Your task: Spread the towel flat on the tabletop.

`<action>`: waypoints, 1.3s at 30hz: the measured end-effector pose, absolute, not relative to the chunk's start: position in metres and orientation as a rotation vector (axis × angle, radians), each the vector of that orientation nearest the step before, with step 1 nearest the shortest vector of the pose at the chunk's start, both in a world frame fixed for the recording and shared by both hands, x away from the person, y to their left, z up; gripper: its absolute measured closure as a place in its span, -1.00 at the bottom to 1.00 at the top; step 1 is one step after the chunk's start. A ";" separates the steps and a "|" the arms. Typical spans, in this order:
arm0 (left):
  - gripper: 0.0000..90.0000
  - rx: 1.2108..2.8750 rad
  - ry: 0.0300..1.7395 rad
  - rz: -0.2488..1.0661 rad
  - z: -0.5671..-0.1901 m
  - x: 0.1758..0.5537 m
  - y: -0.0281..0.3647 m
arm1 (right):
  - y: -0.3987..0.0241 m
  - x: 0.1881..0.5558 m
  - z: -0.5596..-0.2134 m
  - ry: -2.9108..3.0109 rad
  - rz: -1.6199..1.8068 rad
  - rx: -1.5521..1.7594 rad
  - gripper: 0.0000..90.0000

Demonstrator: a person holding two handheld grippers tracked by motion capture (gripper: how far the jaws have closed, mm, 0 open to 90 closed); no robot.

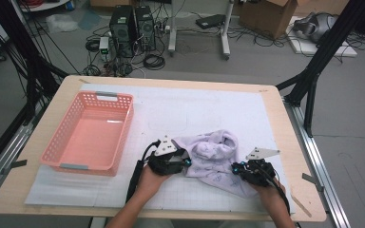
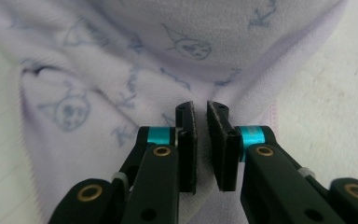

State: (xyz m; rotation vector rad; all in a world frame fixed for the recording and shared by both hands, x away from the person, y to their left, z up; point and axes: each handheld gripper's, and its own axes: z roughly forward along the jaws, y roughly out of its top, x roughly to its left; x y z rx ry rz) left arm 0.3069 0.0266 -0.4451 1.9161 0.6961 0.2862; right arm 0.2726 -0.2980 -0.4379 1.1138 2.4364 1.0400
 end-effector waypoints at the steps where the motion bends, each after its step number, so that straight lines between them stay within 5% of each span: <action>1: 0.61 1.914 0.688 0.291 -0.444 0.308 0.026 | -0.299 0.268 -0.437 2.445 1.038 1.106 0.87; 4: 0.75 1.882 0.714 0.282 -0.443 0.311 0.031 | -0.305 0.254 -0.436 2.469 1.039 1.075 0.87; 16: 0.79 1.777 0.773 0.250 -0.435 0.314 0.047 | -0.325 0.202 -0.430 2.552 1.040 0.996 0.87; 19: 0.81 1.800 0.753 0.272 -0.429 0.312 0.049 | -0.323 0.201 -0.426 2.529 1.074 0.966 0.63; 21: 0.81 1.800 0.745 0.281 -0.426 0.310 0.053 | -0.321 0.205 -0.419 2.465 1.126 0.968 0.39; 29: 0.84 1.771 0.746 0.286 -0.421 0.310 0.066 | -0.291 0.243 -0.386 2.311 1.162 0.831 0.15; 37: 0.88 1.732 0.797 0.359 -0.397 0.329 0.068 | -0.231 0.304 -0.379 2.344 1.000 0.676 0.15; 39: 0.88 1.745 0.807 0.382 -0.392 0.339 0.065 | -0.227 0.318 -0.381 2.373 0.952 0.658 0.53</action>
